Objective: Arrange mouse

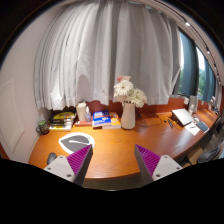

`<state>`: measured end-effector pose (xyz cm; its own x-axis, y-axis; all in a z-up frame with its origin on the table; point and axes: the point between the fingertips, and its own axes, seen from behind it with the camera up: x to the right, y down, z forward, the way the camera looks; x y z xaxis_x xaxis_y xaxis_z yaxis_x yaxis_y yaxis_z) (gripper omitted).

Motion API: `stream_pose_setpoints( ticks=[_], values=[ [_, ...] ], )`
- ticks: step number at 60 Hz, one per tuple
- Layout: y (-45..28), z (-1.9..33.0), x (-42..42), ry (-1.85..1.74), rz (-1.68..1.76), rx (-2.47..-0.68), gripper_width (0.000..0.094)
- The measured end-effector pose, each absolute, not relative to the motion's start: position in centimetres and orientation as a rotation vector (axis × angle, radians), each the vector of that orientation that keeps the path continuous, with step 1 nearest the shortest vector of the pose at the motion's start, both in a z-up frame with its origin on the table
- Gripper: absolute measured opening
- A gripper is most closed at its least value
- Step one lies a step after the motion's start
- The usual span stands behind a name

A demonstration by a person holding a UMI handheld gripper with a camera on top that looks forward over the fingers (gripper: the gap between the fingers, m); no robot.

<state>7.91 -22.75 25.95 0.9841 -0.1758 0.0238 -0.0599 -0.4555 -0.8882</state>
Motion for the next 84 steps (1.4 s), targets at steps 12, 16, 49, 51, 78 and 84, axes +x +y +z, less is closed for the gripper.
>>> stream_pose_setpoints(
  ticks=[12, 16, 49, 51, 78, 84],
  values=[
    [-23.6, 14.8, 1.2, 0.139, -0.055, -2.166, 0.0842],
    [-23.8, 11.4, -2.4, 0.112, -0.011, -2.216, 0.0844],
    [-14.3, -0.6, -26.6, -0.089, 0.247, -2.366, 0.0844],
    [-13.6, -1.0, -26.9, -0.093, 0.233, -2.375, 0.0838],
    [-9.3, -1.9, -26.9, -0.11, 0.041, -2.47, 0.036],
    [-9.3, -1.9, -27.0, -0.105, 0.036, -2.494, 0.036]
  ],
)
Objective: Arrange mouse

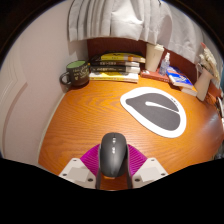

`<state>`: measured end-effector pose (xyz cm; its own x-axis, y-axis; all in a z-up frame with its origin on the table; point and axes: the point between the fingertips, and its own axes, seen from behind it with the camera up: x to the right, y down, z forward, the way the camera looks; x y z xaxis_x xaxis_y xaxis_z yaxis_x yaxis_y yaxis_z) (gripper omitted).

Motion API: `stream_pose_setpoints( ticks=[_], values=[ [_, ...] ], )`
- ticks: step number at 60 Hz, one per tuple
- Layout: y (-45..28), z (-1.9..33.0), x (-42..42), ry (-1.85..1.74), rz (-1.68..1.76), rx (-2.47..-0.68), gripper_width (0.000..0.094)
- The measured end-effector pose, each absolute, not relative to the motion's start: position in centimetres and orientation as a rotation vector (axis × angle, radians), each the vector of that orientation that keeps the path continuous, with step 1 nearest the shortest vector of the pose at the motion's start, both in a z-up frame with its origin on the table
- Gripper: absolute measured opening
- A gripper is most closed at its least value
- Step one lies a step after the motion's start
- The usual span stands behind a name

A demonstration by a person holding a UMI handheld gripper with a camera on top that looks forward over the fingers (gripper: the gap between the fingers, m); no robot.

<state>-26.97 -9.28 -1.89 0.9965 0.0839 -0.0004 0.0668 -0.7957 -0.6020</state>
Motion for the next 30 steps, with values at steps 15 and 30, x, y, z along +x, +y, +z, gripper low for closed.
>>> stream_pose_setpoints(
  ticks=[15, 30],
  values=[
    [-6.0, 8.6, -29.4, -0.19, 0.086, -2.357, 0.0361],
    [1.7, 24.0, -25.3, -0.123, 0.046, -2.126, 0.0362]
  ],
)
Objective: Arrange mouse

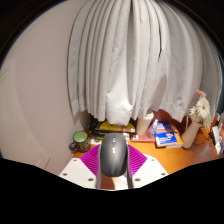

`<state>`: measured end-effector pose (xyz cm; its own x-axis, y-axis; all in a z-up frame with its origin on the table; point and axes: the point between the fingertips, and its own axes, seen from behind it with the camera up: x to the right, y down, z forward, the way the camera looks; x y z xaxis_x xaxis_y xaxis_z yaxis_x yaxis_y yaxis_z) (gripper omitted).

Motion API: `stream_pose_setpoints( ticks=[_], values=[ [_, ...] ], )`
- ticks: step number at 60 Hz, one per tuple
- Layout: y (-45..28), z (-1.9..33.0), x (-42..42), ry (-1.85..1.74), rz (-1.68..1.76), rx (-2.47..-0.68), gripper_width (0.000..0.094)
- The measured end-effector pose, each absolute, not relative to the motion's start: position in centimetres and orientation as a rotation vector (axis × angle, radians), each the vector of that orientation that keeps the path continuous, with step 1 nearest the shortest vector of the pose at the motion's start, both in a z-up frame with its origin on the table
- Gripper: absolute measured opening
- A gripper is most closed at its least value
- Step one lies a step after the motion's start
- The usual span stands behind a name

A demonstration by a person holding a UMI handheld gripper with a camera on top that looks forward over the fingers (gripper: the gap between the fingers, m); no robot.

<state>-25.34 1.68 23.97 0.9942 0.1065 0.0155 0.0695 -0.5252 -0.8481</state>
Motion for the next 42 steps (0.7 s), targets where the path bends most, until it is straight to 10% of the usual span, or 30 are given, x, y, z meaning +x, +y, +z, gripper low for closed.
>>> stream_pose_setpoints(
  ticks=[14, 42],
  values=[
    [7.4, 24.8, -15.5, 0.001, -0.034, -2.109, 0.0367],
    [6.8, 0.2, -11.1, 0.03, 0.016, -2.503, 0.0358]
  ],
)
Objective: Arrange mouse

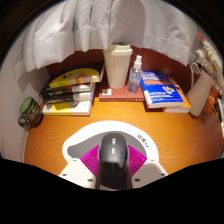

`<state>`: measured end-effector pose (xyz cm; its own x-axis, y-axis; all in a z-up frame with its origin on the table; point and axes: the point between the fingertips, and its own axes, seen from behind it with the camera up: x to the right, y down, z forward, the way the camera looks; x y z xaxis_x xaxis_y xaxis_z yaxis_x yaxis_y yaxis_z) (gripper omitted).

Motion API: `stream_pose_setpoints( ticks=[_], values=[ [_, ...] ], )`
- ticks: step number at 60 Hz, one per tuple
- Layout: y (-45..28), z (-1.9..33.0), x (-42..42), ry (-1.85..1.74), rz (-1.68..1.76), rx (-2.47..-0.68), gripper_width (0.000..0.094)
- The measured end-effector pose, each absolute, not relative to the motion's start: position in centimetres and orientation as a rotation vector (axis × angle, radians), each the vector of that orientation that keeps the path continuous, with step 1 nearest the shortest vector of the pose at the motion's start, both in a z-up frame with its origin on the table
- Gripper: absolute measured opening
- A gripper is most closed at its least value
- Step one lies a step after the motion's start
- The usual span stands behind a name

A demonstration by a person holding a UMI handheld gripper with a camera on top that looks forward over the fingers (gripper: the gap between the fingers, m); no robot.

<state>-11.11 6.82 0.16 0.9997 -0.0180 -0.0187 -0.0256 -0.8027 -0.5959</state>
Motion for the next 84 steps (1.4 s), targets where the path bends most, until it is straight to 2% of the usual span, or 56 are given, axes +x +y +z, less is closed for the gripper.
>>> stream_pose_setpoints(
  ticks=[4, 10, 24, 26, 31, 37, 44, 68, 74, 84],
  values=[
    [6.5, -1.6, -11.4, 0.019, 0.029, -2.526, 0.0359],
    [7.0, -1.5, -11.3, 0.03, 0.032, -2.489, 0.0372],
    [7.0, -1.7, -11.3, 0.003, 0.03, -2.523, 0.0494],
    [7.1, -1.7, -11.4, 0.006, 0.036, -2.524, 0.053],
    [7.0, -1.5, -12.3, -0.002, 0.087, -2.535, 0.0744],
    [6.6, -0.6, -11.8, 0.003, 0.047, -2.547, 0.0815],
    [5.7, 3.2, -12.0, 0.014, 0.035, -2.507, 0.0837],
    [-2.6, 22.1, -13.4, 0.101, -0.001, -2.255, 0.0838],
    [-4.9, 24.6, -14.1, 0.097, -0.009, -2.211, 0.0837],
    [-8.3, 25.9, -15.3, 0.055, -0.036, -2.21, 0.0839]
  ],
)
